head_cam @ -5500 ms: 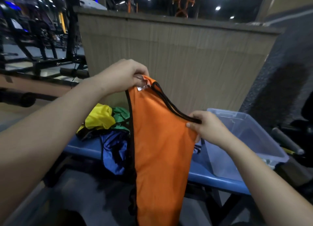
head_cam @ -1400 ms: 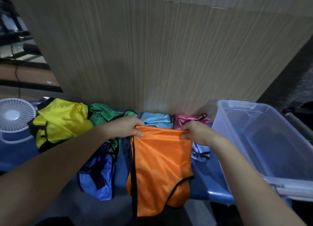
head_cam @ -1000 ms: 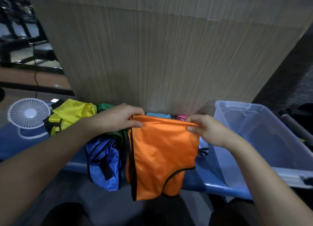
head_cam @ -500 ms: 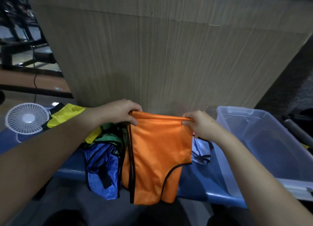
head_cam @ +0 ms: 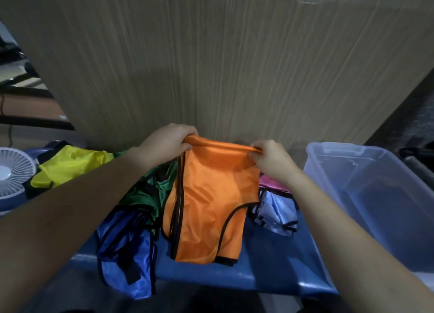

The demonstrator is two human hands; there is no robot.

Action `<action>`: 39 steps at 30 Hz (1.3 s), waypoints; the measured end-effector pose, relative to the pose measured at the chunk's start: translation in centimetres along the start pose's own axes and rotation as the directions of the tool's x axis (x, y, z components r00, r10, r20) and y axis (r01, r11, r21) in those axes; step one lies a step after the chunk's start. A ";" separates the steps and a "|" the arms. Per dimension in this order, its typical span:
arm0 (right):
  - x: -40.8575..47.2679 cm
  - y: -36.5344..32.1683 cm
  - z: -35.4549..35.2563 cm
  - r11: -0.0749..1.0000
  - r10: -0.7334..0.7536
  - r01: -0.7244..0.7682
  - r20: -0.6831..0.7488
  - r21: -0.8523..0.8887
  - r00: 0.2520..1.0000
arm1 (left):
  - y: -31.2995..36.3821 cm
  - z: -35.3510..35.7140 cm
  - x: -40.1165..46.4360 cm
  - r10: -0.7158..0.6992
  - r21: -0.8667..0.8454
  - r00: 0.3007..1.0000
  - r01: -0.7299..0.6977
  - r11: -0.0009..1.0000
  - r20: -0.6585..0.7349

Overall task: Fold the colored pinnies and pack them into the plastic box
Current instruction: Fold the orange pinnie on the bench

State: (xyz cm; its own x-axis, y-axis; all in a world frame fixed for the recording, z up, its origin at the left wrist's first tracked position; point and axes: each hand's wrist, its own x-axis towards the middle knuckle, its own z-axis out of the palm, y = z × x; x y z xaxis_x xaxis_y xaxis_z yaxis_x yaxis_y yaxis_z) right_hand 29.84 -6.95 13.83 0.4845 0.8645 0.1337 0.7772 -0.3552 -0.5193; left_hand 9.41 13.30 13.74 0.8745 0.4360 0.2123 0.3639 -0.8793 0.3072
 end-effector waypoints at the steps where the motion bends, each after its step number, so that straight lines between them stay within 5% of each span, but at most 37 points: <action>1: -0.3 0.0 0.3 1.000 -0.009 0.009 0.006 -0.023 1.000 | 0.1 0.4 -0.7 0.017 0.011 1.000 -0.016 1.000 -0.010; 14: -11.3 0.7 5.8 0.947 -0.322 0.322 -0.055 -0.009 0.945 | 1.0 4.4 -14.3 0.281 0.173 0.952 -0.258 0.951 -0.124; 24: -16.5 2.7 10.5 0.963 -0.262 0.267 0.097 -0.043 0.960 | 0.1 10.2 -19.2 0.239 0.213 0.970 -0.242 0.947 0.041; 32: -17.4 4.0 10.8 0.910 -0.173 0.255 0.261 -0.327 0.950 | 0.0 11.2 -20.3 0.200 0.034 0.980 -0.200 0.979 0.004; 39: -13.6 2.0 10.6 0.885 -0.303 0.259 -0.056 -0.388 0.951 | 0.8 10.9 -16.7 0.066 0.065 0.967 -0.051 0.997 -0.247</action>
State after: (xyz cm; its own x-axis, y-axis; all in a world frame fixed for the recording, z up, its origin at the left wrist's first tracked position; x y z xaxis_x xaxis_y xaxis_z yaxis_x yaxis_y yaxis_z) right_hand 20.55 -15.66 1.97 0.2478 0.9102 0.3318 0.9687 -0.2283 -0.0972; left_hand -1.36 3.19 0.32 0.7904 0.4111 0.4542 0.3386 -0.9110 0.2353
